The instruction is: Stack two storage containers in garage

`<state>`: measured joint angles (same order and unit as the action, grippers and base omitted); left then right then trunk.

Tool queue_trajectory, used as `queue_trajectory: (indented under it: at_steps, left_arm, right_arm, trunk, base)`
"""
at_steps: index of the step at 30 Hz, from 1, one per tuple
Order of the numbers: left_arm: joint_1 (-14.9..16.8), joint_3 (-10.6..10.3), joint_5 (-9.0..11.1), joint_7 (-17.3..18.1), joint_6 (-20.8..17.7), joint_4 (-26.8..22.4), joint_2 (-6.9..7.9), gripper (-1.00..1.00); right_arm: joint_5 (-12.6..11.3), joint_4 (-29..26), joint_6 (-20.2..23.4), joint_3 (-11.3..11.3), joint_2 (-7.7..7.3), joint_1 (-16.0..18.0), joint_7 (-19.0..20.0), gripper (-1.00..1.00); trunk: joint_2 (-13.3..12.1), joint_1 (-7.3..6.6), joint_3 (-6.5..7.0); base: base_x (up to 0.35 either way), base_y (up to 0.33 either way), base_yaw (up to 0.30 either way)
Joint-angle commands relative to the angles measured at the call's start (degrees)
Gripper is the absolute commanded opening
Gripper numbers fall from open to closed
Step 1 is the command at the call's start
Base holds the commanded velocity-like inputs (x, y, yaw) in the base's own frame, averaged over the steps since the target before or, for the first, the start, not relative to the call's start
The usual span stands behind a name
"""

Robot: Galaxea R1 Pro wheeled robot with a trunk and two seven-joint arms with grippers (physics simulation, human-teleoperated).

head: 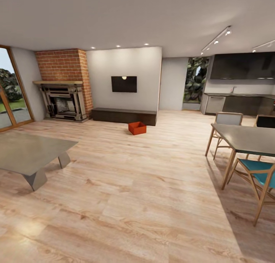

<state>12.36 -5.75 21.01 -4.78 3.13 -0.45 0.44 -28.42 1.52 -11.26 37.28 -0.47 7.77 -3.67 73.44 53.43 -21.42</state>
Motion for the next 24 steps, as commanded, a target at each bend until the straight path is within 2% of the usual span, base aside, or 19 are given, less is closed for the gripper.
queue_trajectory:
  at_steps: [1,14,24]
  left_arm:
    - [0.03,-0.49,0.44,-0.14,0.16,0.01,0.00,1.00]
    - [0.01,-0.49,0.44,-0.14,0.24,0.01,-0.01,1.00]
    - [0.03,-0.49,0.48,-0.14,0.29,0.01,-0.01,1.00]
  right_arm:
    - [-0.42,0.15,-0.23,0.50,0.03,0.06,0.01,1.00]
    - [-0.41,0.15,-0.49,0.55,-0.03,0.06,-0.01,1.00]
    - [-0.41,0.15,-0.52,0.58,-0.05,0.06,0.01,1.00]
  trunk:
    - [0.03,0.03,-0.06]
    - [0.03,0.03,-0.06]
    - [0.03,0.03,-0.06]
  base:
    - [0.321,0.000,0.000]
    - [0.321,0.000,-0.003]
    - [0.321,0.000,-0.253]
